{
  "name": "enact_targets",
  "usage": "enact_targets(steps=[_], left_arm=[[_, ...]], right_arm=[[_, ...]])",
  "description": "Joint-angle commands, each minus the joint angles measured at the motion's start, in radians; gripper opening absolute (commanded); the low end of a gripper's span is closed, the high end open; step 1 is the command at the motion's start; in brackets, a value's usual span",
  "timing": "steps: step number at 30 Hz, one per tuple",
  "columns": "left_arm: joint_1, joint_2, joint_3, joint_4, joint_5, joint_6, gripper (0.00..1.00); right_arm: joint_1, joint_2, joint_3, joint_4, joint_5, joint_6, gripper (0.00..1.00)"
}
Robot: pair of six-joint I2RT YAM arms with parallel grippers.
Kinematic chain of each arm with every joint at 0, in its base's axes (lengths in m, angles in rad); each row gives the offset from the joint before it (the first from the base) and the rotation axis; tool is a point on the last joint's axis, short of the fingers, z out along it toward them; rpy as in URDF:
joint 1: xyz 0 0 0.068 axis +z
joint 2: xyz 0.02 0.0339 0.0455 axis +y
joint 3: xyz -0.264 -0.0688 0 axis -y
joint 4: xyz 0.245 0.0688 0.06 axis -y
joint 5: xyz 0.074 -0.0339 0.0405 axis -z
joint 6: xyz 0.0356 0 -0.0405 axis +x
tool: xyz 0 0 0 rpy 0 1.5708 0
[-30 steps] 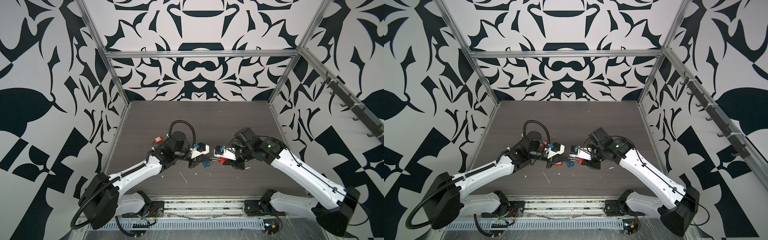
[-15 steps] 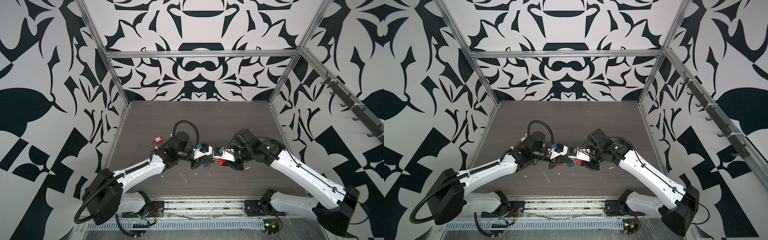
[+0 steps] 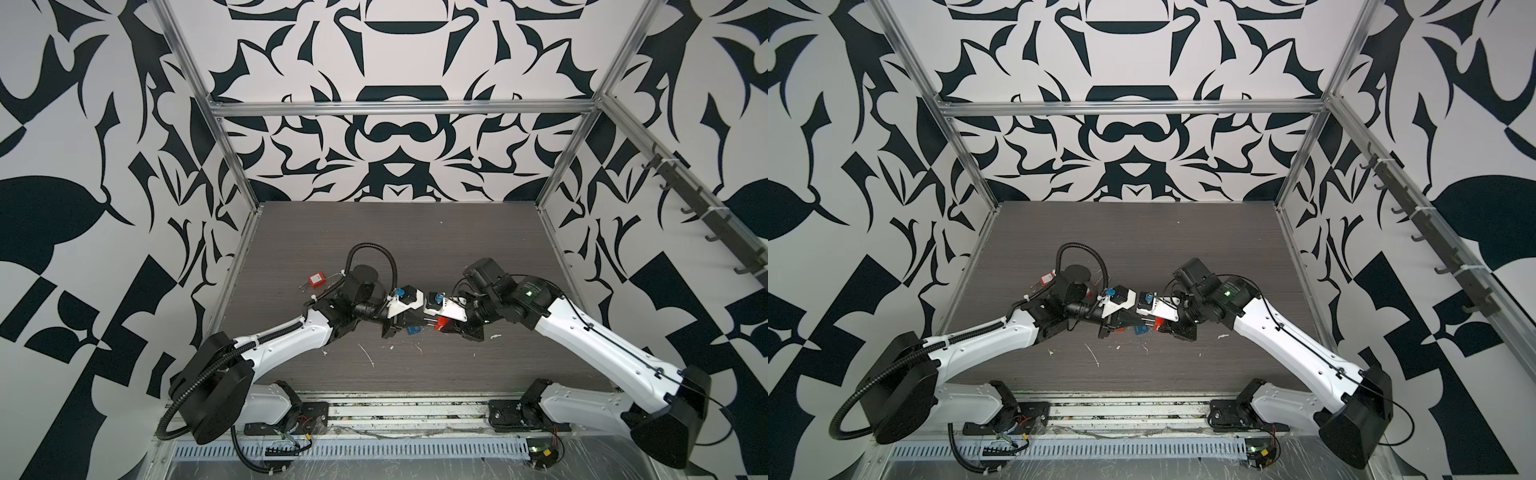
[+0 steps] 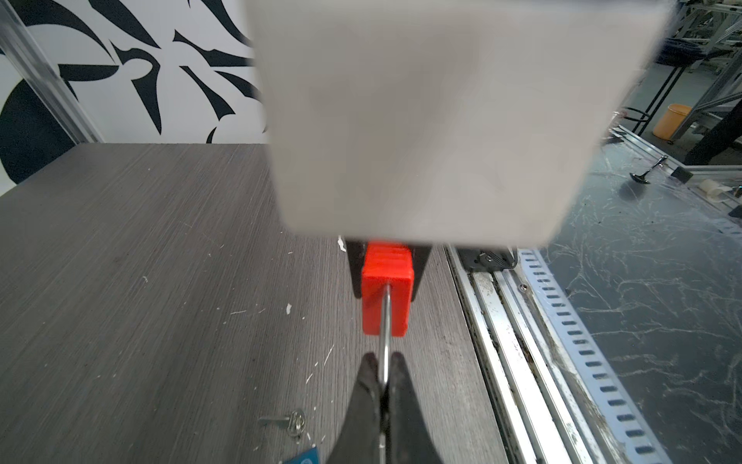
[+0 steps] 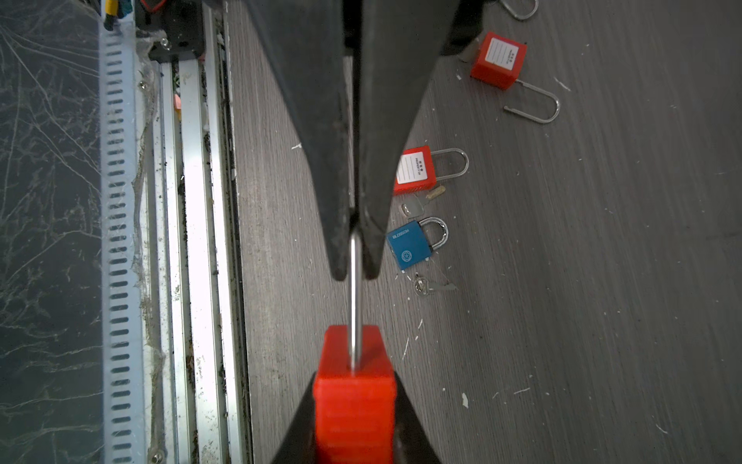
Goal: Lock with the key
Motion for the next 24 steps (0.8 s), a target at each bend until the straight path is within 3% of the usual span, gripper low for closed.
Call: enact_targets(steps=[1, 3, 10, 12, 20, 24], left_arm=[[-0.025, -0.022, 0.008, 0.05, -0.008, -0.016, 0.0], [-0.007, -0.039, 0.01, 0.025, -0.009, -0.012, 0.0], [0.041, -0.098, 0.0, -0.007, -0.003, -0.002, 0.0], [0.048, -0.104, 0.003, -0.016, 0.003, 0.002, 0.0], [0.049, -0.109, 0.022, -0.056, 0.031, 0.028, 0.0], [0.049, -0.12, 0.022, -0.061, 0.034, 0.03, 0.0]], right_arm=[[0.03, 0.01, 0.069, 0.24, -0.09, -0.031, 0.27], [0.03, 0.003, 0.066, 0.161, -0.04, -0.043, 0.43], [0.031, -0.125, 0.044, 0.016, 0.071, -0.022, 0.62], [0.029, -0.165, 0.049, -0.01, 0.115, 0.002, 0.75], [0.019, -0.192, 0.095, -0.142, 0.247, -0.019, 0.76], [-0.017, -0.172, 0.073, -0.133, 0.234, -0.029, 0.73]])
